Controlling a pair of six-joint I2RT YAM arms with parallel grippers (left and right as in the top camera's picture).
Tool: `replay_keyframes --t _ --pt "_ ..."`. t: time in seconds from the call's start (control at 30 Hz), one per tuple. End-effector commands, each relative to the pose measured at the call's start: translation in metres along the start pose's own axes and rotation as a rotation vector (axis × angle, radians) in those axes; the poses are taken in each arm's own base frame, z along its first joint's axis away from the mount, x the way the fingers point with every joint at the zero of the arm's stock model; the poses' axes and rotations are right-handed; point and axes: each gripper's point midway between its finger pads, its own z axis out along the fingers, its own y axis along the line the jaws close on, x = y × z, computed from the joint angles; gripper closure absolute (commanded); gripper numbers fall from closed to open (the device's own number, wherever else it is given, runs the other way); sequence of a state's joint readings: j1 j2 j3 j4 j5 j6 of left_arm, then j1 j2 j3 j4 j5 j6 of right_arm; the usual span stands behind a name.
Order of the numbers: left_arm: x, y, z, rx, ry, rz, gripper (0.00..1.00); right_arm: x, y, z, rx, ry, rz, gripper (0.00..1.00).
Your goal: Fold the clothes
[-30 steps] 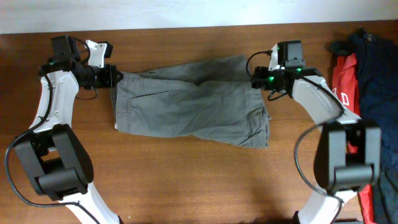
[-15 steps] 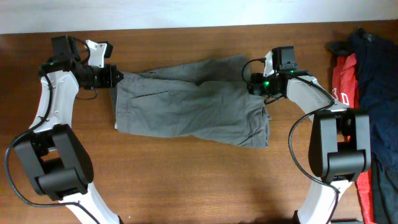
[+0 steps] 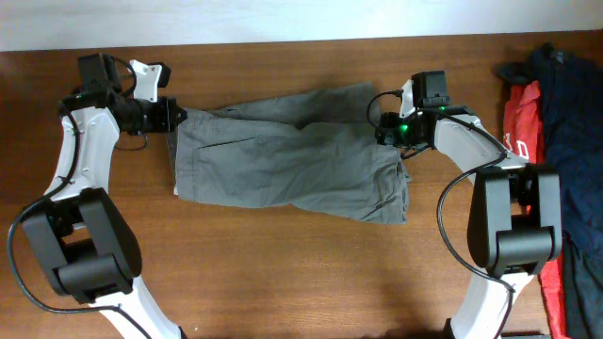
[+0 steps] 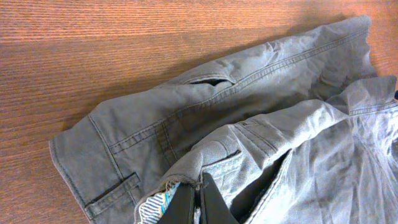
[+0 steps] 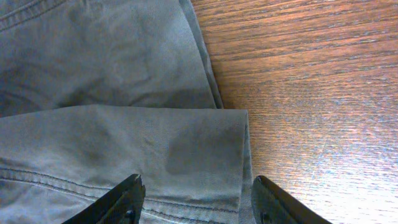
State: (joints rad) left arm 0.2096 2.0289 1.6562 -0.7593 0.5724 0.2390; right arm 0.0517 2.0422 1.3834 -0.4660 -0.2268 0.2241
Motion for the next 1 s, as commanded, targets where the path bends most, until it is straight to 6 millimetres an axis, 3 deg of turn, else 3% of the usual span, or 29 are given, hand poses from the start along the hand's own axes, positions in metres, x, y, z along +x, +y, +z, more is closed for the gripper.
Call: replay_keyframes --t 0.0,0.2,0.3,0.4,0.6,0.7,0.73,0.8,0.83,0.9,0.97 --pt "-0.015 -0.005 -0.014 -0.008 -0.046 0.022 1.0 0.0 -0.007 0.002 0.018 0.003 -0.001 0.4" --pt "-0.015 -0.005 -0.014 -0.009 -0.046 0.022 1.0 0.003 -0.008 0.006 0.021 0.013 0.001 0.41" --pt "-0.016 -0.005 -0.014 -0.01 -0.05 0.025 1.0 0.005 -0.009 0.008 0.021 0.019 0.003 0.46" --pt "-0.017 -0.005 -0.014 -0.01 -0.053 0.027 1.0 0.004 -0.009 0.008 0.02 0.018 0.003 0.61" --pt "-0.017 -0.005 -0.014 -0.011 -0.055 0.028 1.0 0.004 -0.009 0.008 0.02 0.018 0.002 0.76" --pt "-0.017 -0.005 -0.014 -0.011 -0.055 0.028 1.0 0.004 -0.009 0.008 0.02 0.017 0.002 0.96" --pt "-0.017 -0.005 -0.014 -0.011 -0.055 0.028 1.0 0.004 -0.009 0.008 0.02 0.017 0.002 0.96" --pt "-0.017 -0.005 -0.014 -0.011 -0.055 0.028 1.0 0.004 -0.009 0.008 0.021 0.017 0.002 0.95" --pt "-0.017 -0.005 -0.014 -0.011 -0.055 0.028 1.0 0.004 -0.009 0.007 0.022 0.017 0.002 0.87" --pt "-0.017 -0.005 -0.014 -0.011 -0.055 0.028 1.0 0.003 -0.013 0.007 0.032 0.013 0.008 0.59" --pt "-0.017 -0.005 -0.014 -0.011 -0.055 0.028 1.0 0.0 -0.019 0.006 0.05 0.001 0.012 0.45"
